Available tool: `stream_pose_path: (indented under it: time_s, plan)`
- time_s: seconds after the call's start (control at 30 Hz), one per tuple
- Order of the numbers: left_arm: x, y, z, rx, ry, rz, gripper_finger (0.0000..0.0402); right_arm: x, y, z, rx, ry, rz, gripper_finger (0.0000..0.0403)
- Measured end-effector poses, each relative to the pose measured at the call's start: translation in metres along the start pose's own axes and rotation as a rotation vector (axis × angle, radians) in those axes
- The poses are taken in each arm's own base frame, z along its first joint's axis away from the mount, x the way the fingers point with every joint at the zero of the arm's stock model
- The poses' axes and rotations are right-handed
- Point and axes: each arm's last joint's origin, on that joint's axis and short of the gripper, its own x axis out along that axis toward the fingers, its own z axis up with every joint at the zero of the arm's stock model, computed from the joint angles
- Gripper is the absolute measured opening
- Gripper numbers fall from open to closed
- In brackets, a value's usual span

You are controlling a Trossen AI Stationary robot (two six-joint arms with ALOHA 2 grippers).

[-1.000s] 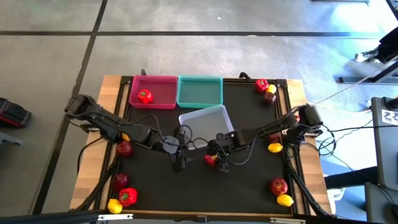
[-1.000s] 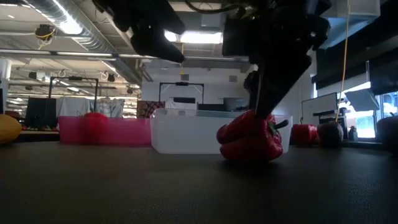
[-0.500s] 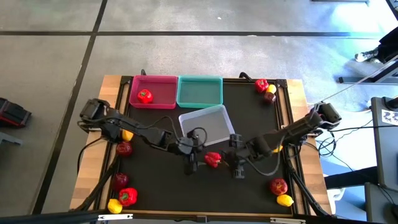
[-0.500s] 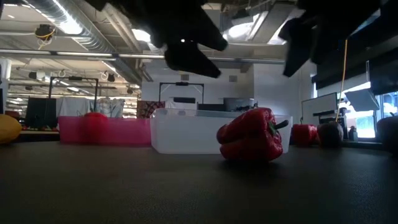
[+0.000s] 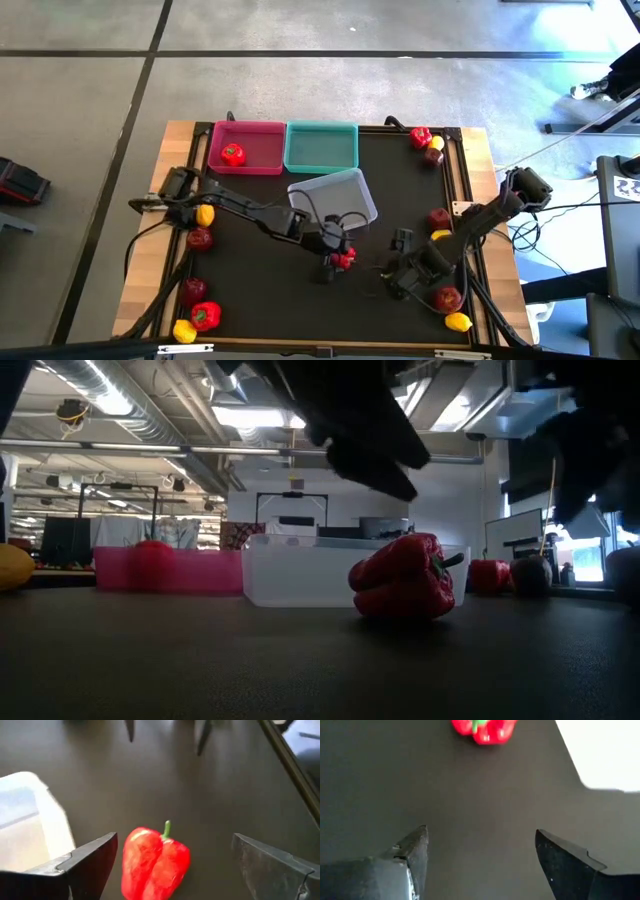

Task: Sort produce into baskets
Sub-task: Put the red bell pepper into the red bin

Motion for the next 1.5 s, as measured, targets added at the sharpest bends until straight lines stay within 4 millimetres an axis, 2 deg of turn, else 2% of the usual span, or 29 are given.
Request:
stream_pose_path:
  time_s: [0.2, 0.4, 0.6, 0.77, 1.07, 1.23, 1.37, 1.5]
  plan:
    - [0.029, -0.001, -0.009, 0.076, 0.063, -0.010, 0.0386, 0.001, 0.006, -0.013, 0.058, -0.002, -0.019, 0.0291]
    - [0.042, 0.000, -0.020, 0.134, 0.120, 0.007, 0.0386, -0.001, 0.010, -0.016, 0.073, -0.014, -0.018, 0.0291]
    - [0.043, 0.001, -0.022, 0.159, 0.137, 0.010, 0.0386, 0.000, 0.010, -0.015, 0.077, -0.027, -0.015, 0.0291]
    - [0.031, 0.001, -0.014, 0.158, 0.110, 0.014, 0.0386, 0.000, 0.011, -0.015, 0.077, -0.015, 0.002, 0.0291]
    - [0.016, 0.000, -0.016, 0.171, 0.186, 0.027, 0.0386, 0.000, 0.013, -0.014, 0.083, -0.018, 0.024, 0.0291]
    - [0.022, 0.002, -0.020, 0.163, 0.195, 0.014, 0.0386, 0.000, 0.013, -0.013, 0.082, -0.048, 0.020, 0.0291]
    - [0.032, -0.005, -0.026, 0.158, 0.206, -0.001, 0.0385, -0.001, 0.013, -0.013, 0.081, -0.053, 0.014, 0.0291]
    - [0.036, -0.012, -0.028, 0.164, 0.202, -0.011, 0.0350, 0.000, 0.012, -0.012, 0.080, -0.077, -0.011, 0.0291]
